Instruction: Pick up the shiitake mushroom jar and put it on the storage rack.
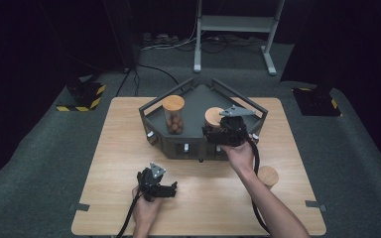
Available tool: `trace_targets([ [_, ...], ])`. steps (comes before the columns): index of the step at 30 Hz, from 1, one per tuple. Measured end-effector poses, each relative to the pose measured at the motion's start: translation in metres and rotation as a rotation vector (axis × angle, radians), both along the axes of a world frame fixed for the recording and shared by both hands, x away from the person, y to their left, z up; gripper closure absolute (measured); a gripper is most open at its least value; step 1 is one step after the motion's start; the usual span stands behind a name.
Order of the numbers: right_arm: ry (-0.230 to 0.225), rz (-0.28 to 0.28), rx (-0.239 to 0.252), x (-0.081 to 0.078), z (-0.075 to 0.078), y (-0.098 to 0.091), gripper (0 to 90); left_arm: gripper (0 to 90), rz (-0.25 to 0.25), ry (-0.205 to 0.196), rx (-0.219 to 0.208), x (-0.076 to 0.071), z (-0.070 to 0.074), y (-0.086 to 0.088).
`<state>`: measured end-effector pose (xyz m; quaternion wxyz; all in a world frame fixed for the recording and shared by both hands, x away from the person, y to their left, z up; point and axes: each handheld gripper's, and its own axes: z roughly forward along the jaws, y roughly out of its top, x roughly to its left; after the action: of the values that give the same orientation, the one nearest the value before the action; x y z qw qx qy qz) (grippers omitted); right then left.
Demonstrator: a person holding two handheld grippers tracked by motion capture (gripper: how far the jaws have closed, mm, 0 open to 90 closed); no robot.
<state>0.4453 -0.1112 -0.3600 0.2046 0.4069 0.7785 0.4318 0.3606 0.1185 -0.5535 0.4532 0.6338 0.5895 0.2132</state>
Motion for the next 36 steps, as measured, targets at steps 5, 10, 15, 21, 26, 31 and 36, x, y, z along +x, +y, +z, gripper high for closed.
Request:
trace_targets([
  [5,0.007,-0.012,-0.003,0.008,0.001,0.005,25.8,2.1,0.0,0.0,0.0,0.0,0.0,0.0],
  [10,0.016,-0.026,0.003,0.015,0.001,0.008,25.8,2.1,-0.001,0.0,0.001,0.0,0.0,0.0],
  [15,0.027,-0.04,-0.004,0.022,0.0,0.011,25.8,2.1,-0.001,0.0,0.001,0.0,0.0,0.0],
  [21,0.041,-0.058,-0.006,0.029,-0.003,0.013,25.8,2.1,0.0,0.0,0.001,0.0,0.0,0.0],
  [26,0.051,-0.067,-0.013,0.034,-0.007,0.014,25.7,2.1,-0.001,0.0,0.001,0.0,0.0,0.0],
  [31,0.066,-0.075,-0.024,0.038,-0.012,0.016,25.7,2.1,-0.001,0.001,0.001,0.0,0.0,0.0],
  [36,0.076,-0.085,-0.031,0.042,-0.016,0.017,25.7,2.1,0.002,-0.001,-0.003,0.0,0.0,0.0],
])
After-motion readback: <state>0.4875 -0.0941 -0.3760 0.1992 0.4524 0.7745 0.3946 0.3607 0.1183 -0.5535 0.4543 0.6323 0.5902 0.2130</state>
